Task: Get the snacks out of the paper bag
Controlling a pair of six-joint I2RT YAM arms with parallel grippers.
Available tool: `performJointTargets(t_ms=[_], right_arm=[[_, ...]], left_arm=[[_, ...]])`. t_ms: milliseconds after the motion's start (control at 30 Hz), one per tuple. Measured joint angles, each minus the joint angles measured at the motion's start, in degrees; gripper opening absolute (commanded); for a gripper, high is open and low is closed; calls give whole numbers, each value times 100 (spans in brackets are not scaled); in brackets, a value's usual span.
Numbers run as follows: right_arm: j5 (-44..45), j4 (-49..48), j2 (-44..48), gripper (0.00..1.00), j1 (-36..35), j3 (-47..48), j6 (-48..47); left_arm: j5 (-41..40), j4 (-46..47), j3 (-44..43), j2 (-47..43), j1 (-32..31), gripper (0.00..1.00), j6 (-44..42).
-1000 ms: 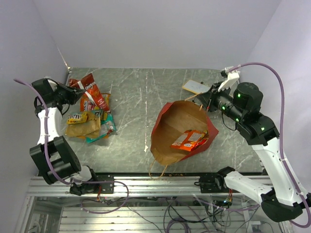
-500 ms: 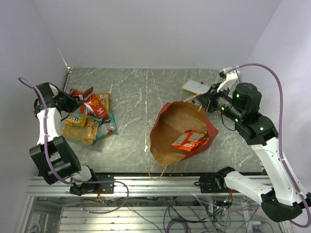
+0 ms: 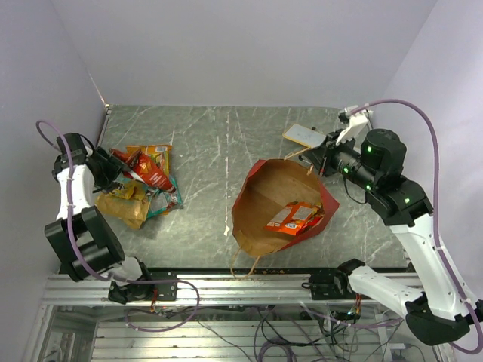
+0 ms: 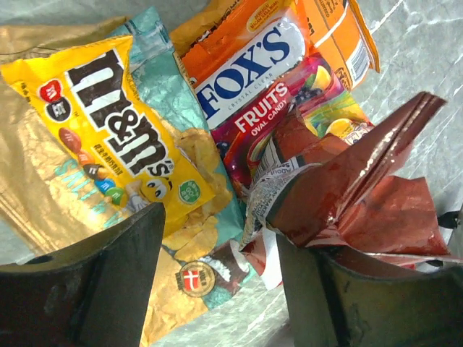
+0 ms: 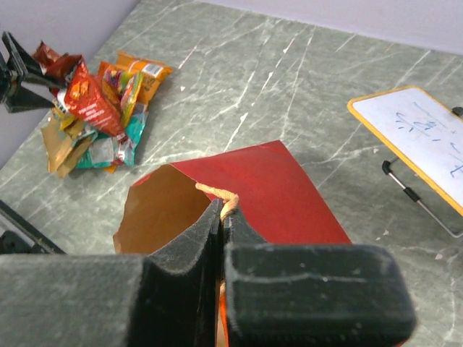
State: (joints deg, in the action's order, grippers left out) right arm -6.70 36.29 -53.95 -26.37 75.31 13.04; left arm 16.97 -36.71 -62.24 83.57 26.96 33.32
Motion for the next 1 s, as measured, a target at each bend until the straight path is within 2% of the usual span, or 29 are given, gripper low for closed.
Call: performJointTargets(t_ms=[133,400,567,733,833,1000], right_arm=[[-402,199,-170,0,0,140,-267],[-1733,304,-59,0,0,227,-1150],[-2524,568,101,0,0,131,-1567],[-3134,656,-179,0,0,-111,-1213],[-3032,535,-365,0,0,-284,-748],[-2551,0,-4,0,0,-575,-225]], left_arm=[[-98,-136,-9,-341,0,83,-114],[125,-175,17,-1222,-131,89,-111],[273,-105,219,-1580,-643,92,13],[273,-109,398,-1873,-1303,91,136],[365,-66,411,-2098,-1611,88,225],[935,586,892,-3040,-2076,88,686]])
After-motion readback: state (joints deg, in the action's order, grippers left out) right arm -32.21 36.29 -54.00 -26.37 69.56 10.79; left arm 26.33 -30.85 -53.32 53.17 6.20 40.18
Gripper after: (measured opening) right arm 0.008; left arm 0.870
